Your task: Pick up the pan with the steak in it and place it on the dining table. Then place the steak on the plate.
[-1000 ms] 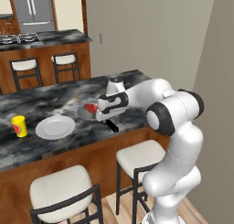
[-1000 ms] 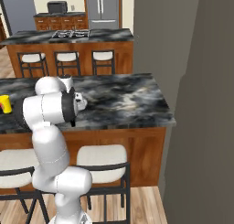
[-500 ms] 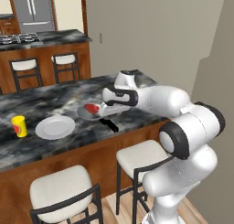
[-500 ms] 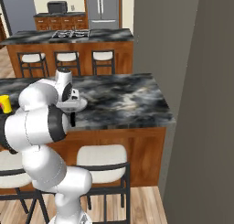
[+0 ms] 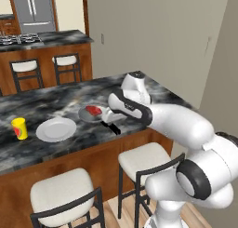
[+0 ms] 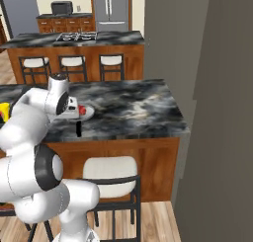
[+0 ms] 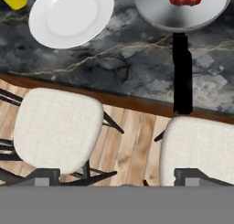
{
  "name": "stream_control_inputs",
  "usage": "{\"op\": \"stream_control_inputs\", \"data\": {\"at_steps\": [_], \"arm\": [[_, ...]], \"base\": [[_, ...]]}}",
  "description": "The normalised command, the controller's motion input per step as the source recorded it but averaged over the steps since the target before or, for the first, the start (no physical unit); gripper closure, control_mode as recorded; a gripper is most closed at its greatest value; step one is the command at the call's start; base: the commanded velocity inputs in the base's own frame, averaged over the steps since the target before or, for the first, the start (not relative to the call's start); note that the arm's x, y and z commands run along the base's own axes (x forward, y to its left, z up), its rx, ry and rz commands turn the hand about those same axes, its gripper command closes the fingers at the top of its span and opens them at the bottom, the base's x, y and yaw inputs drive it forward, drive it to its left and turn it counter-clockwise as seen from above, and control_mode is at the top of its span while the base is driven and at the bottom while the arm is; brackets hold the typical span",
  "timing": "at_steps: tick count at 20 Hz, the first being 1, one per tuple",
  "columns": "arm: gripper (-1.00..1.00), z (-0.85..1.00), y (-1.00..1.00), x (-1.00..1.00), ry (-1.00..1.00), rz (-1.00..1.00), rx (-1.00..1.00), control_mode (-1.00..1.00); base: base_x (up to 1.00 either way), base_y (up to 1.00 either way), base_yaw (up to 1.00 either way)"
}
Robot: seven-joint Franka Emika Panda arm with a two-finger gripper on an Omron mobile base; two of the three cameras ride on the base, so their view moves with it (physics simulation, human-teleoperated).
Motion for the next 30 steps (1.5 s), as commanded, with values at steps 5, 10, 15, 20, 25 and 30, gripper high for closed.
{"op": "stream_control_inputs", "data": {"at_steps": [5,10,15,20,25,30], "arm": [[-1.00,0.31,0.10,0.21,-0.04,0.00,0.00,-1.00],[-1.00,0.37,0.04,0.04,-0.14,-0.01,-0.01,-1.00],[-1.00,0.20,0.03,0.26,-0.08,-0.02,-0.02,-1.00],[-1.00,0.01,0.01,0.65,0.01,-0.03,-0.03,-1.00],[-1.00,-0.03,0.01,0.70,0.04,-0.03,-0.04,-1.00],[-1.00,-0.09,0.09,0.74,0.03,-0.01,-0.02,-1.00]], "base": [[0.00,0.00,0.00],[0.00,0.00,0.00],[0.00,0.00,0.00],[0.00,0.00,0.00],[0.00,0.00,0.00],[0.00,0.00,0.00]]}}
